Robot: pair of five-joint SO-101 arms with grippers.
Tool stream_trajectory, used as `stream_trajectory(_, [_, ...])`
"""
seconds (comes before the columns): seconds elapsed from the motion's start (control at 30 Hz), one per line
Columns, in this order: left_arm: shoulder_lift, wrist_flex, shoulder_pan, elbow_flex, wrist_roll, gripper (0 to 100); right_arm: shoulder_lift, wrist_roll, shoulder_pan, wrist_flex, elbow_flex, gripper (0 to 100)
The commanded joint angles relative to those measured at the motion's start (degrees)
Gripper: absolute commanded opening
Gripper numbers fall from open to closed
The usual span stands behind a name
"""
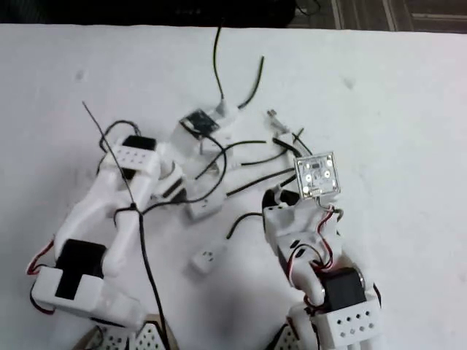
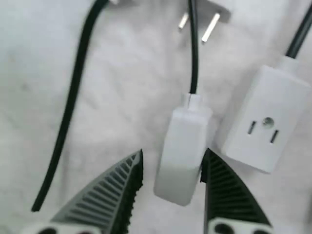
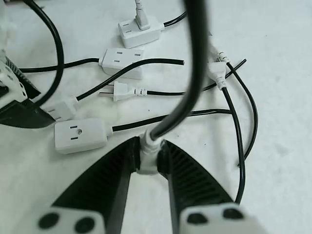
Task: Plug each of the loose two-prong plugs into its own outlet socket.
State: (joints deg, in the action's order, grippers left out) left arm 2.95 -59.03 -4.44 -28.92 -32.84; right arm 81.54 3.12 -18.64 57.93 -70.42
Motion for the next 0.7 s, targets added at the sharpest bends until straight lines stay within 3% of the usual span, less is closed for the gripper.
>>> stream_trajectory(0.0, [-3.74,2.64,3.38,2.73,-0.62,20,0.04,-0.26,-0.22,-1.27,0.44,1.8])
stream_trajectory(0.4, [-4.44,5.71,6.81,3.69,-0.44,20,0.04,-0.26,-0.31,-1.27,0.44,1.8])
stream_trajectory(0.67, [-9.27,-1.76,6.46,8.88,-2.46,21,-0.04,-0.26,-0.31,-1.27,0.44,1.8])
